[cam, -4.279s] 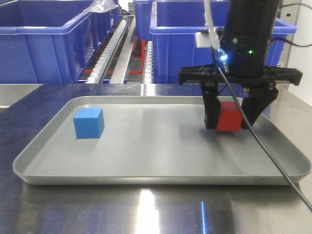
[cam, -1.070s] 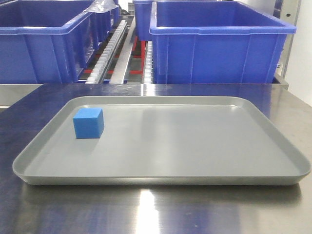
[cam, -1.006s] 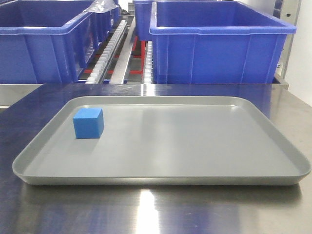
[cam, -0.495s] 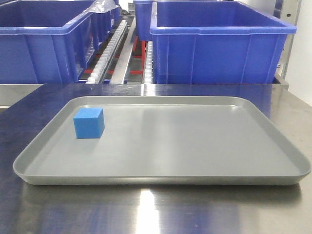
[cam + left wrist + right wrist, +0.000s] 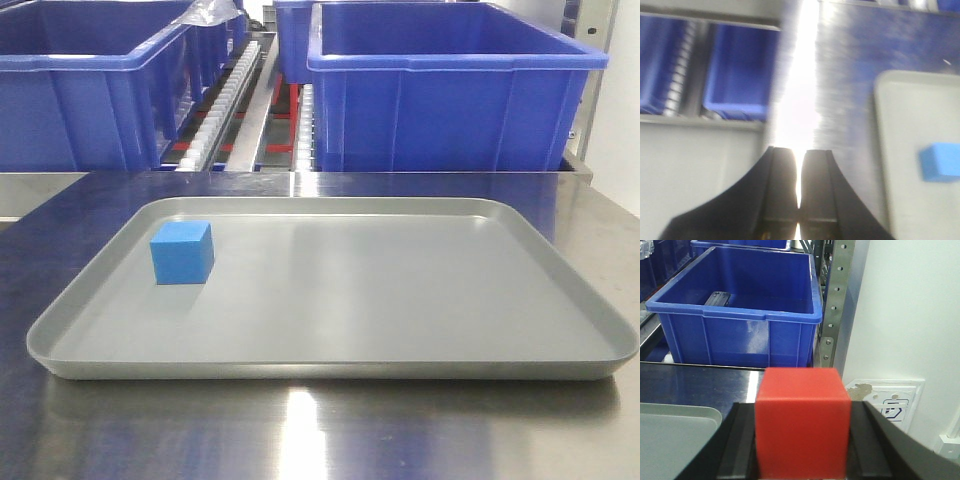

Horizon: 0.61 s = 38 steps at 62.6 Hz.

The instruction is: Sort and place red and blue blocks on shelf

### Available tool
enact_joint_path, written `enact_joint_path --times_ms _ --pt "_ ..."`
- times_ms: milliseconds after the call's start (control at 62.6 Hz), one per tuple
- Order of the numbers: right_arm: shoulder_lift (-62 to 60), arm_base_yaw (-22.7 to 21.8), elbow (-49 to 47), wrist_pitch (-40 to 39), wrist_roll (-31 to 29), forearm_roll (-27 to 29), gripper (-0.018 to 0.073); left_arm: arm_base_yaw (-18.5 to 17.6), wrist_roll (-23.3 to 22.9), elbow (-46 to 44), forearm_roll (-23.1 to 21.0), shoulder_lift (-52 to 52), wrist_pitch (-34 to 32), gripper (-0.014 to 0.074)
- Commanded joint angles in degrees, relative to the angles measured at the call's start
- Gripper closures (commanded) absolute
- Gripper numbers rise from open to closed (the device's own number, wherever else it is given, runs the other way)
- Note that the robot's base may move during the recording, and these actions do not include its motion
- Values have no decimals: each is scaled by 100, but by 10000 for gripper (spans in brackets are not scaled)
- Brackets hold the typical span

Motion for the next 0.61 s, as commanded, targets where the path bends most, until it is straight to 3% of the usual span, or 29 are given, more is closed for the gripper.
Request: enact_joint_path --times_ms 0,96,240,591 --pt "9 -38 -165 -556 -45 -16 511 -316 -139 -551 15 335 -54 414" --pt "9 -38 -165 -556 -45 -16 511 -718 -225 -995 15 896 284 235" --pt "9 -38 -165 -556 -45 -16 511 -1200 -1238 -1548 31 1591 778 24" --pt "9 -38 -165 -556 -45 -16 511 -2136 -2096 -3085 166 3107 2228 8"
